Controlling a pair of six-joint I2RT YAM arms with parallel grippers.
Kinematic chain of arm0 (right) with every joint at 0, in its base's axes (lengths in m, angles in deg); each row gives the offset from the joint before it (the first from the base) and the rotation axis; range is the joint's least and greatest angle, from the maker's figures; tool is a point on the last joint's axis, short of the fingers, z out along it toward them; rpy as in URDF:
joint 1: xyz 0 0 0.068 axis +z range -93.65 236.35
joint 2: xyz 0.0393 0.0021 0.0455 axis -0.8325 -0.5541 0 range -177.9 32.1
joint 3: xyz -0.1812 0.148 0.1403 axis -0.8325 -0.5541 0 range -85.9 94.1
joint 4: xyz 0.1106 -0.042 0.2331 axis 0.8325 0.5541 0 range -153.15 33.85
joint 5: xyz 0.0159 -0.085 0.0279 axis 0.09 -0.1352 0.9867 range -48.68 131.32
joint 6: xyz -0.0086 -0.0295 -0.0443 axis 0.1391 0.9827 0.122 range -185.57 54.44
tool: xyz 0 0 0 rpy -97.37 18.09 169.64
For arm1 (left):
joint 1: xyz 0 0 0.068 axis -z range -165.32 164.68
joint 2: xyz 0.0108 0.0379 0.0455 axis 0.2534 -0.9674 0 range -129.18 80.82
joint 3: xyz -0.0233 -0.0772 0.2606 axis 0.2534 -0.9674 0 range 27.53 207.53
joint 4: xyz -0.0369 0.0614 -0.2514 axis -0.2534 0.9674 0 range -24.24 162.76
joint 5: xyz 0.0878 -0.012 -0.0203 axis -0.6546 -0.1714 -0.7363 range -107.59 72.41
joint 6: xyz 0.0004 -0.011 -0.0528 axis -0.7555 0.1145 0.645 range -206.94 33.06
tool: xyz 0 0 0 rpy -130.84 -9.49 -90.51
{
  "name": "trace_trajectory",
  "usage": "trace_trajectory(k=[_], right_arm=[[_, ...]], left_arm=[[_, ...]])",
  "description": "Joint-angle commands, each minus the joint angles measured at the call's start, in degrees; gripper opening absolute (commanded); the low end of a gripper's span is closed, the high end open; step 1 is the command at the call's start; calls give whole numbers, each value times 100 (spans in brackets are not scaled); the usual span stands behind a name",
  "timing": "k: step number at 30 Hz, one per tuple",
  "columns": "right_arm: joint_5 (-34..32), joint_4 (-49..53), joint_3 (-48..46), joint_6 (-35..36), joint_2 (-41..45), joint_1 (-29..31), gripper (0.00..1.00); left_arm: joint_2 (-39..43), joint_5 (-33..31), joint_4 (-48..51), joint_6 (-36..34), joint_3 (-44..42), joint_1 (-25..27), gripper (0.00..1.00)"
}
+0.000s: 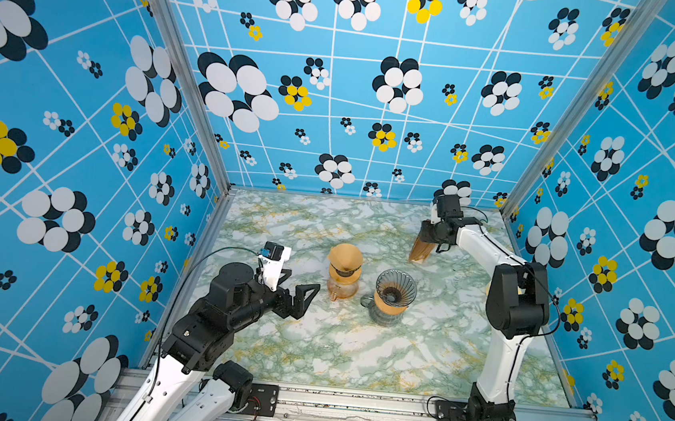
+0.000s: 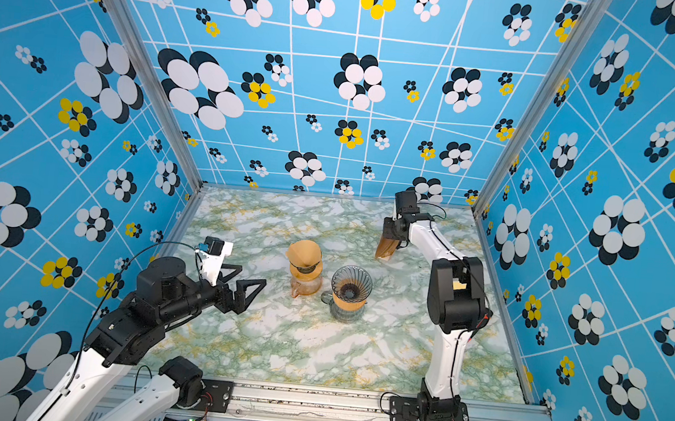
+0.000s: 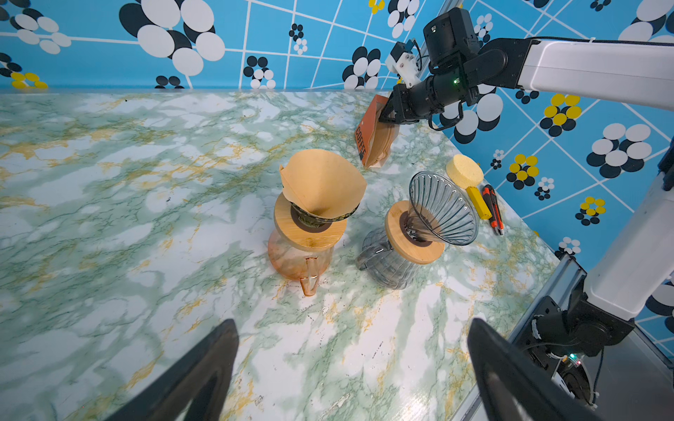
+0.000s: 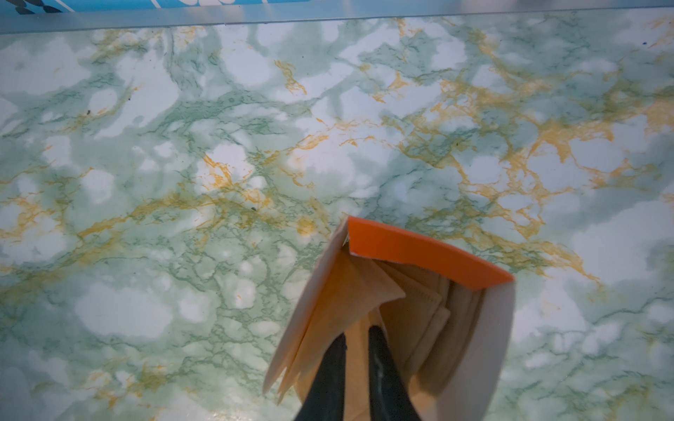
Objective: Place the coffee filter in the dripper
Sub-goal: 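Lower the right gripper into the filter pack and pinch one paper filter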
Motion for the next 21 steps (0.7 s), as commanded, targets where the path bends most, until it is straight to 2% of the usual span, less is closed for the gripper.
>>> trace_trajectory(k=[1, 10, 21], right_arm=[[-64, -96, -55, -80, 23, 57, 19], [-65, -165, -273, -154, 1, 57, 19], [-114, 6, -279, 72, 506, 57, 17]], left_arm=[[-12, 116, -106, 53, -75, -63, 99], [-5, 141, -115, 64, -75, -91, 99], [-24, 200, -147, 77, -88, -122, 99]])
